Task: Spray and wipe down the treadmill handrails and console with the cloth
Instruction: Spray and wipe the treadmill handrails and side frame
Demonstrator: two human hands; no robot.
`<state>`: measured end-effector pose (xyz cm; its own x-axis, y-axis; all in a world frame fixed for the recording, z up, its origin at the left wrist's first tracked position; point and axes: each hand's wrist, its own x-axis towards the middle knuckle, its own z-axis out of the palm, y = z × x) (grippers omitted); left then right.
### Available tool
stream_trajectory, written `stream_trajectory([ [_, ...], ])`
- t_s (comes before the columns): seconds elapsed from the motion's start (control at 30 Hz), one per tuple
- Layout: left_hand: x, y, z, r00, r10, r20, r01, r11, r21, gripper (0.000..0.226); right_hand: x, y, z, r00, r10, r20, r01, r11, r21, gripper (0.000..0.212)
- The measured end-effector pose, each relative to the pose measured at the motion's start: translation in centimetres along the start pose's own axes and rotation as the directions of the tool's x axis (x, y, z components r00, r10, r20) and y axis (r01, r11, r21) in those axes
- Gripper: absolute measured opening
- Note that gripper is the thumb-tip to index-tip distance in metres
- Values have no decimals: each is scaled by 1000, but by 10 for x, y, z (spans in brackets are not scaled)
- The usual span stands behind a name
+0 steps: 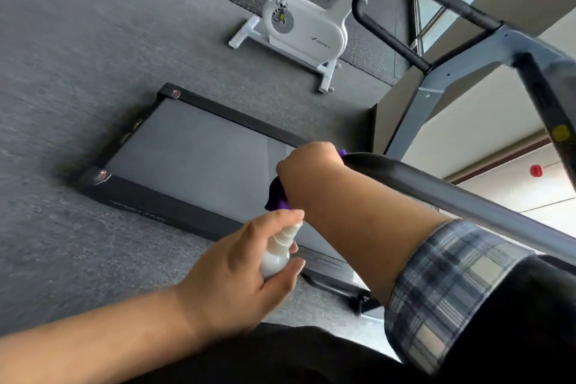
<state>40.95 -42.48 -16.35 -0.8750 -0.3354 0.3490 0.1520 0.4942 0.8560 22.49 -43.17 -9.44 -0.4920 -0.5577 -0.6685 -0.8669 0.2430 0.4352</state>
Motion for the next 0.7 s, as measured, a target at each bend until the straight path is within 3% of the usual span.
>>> stream_trajectory([
  [0.1, 3, 3, 3, 999, 30, 19, -30, 1000, -5, 55, -29, 13, 4, 980, -35, -196, 54, 994, 94, 68],
  [0.2, 11, 6, 8, 997, 70, 44, -71, 998, 2, 55, -45, 31, 10, 942, 45, -332, 22, 981, 193, 52],
  [0.3, 16, 9, 10, 993, 96, 73, -97, 995, 17, 56, -59, 57, 25, 903, 140, -407, -2, 947, 322, 63],
  [0.4, 19, 11, 11, 990, 114, 84, -117, 993, 29, 56, -80, 87, 51, 864, 269, -426, -35, 875, 482, 80],
  [0.53, 25, 15, 14, 984, 138, 114, -142, 990, 24, 55, -112, 125, 103, 830, 444, -339, -100, 715, 692, 83],
  [0.63, 30, 19, 18, 974, 179, 135, -185, 982, 33, 54, -131, 140, 137, 810, 517, -277, -152, 641, 752, 83],
  [0.7, 34, 22, 22, 971, 192, 142, -199, 979, 38, 54, -133, 141, 145, 794, 532, -294, -180, 668, 722, 84],
])
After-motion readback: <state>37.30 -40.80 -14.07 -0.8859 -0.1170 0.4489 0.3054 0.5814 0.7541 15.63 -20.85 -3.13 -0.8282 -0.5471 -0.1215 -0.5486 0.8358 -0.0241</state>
